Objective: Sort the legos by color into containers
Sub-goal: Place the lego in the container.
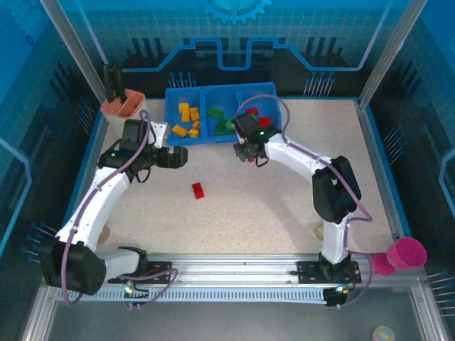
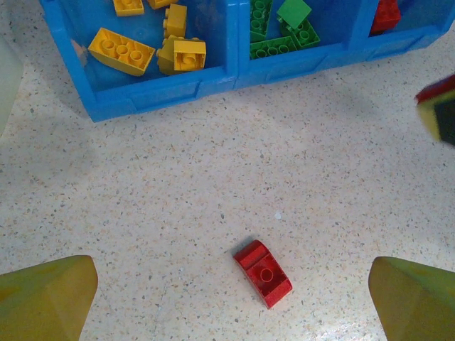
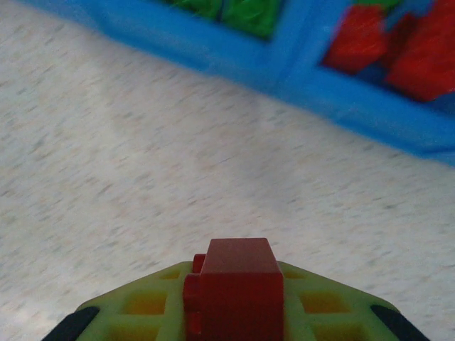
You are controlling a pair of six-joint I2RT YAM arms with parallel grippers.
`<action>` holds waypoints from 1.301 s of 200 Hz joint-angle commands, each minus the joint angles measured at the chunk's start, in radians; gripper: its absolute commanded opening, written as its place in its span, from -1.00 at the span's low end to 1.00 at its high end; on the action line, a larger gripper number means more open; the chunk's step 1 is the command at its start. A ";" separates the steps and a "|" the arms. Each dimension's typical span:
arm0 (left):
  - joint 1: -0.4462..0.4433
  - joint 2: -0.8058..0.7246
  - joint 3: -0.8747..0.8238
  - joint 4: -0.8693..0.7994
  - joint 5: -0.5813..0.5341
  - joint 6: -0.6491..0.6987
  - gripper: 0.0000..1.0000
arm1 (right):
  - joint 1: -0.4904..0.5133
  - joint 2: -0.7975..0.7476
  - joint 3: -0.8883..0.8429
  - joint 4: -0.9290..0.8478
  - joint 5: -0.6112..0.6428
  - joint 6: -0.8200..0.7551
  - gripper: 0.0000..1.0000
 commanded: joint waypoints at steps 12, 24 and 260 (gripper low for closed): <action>0.006 -0.009 -0.009 0.011 0.017 -0.009 0.98 | -0.088 0.058 0.095 0.120 0.101 -0.101 -0.55; 0.007 -0.009 -0.010 0.010 0.010 -0.007 0.98 | -0.108 0.084 0.115 0.170 0.080 -0.103 -0.55; 0.006 0.185 0.162 -0.051 -0.045 -0.041 0.98 | -0.247 0.551 0.598 0.234 0.019 -0.111 -0.50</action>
